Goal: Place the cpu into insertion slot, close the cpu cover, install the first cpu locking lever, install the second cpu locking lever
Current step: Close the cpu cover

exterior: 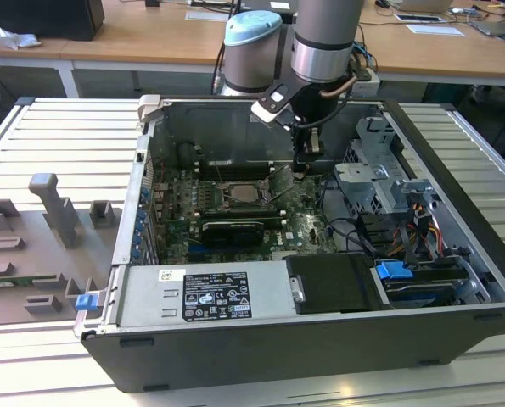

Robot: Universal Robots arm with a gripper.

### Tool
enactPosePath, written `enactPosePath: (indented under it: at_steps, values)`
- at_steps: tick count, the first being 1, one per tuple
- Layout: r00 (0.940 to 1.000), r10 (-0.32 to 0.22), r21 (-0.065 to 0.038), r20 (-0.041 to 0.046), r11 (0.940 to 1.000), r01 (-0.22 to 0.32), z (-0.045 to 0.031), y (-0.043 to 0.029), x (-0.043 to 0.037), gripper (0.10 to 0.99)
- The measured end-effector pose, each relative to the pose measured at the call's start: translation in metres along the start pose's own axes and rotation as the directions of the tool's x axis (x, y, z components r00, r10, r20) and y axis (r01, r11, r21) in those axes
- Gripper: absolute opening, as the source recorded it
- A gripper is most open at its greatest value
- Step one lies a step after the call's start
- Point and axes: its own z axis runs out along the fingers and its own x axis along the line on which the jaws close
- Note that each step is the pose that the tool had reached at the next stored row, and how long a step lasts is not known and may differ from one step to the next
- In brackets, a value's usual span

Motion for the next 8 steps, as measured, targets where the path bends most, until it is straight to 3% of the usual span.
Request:
enactPosePath:
  at_steps: [8]
  values:
    - [1.0, 0.0, 0.0, 0.0, 1.0, 0.0, 0.0016, 0.0081, -0.0001, 0.106]
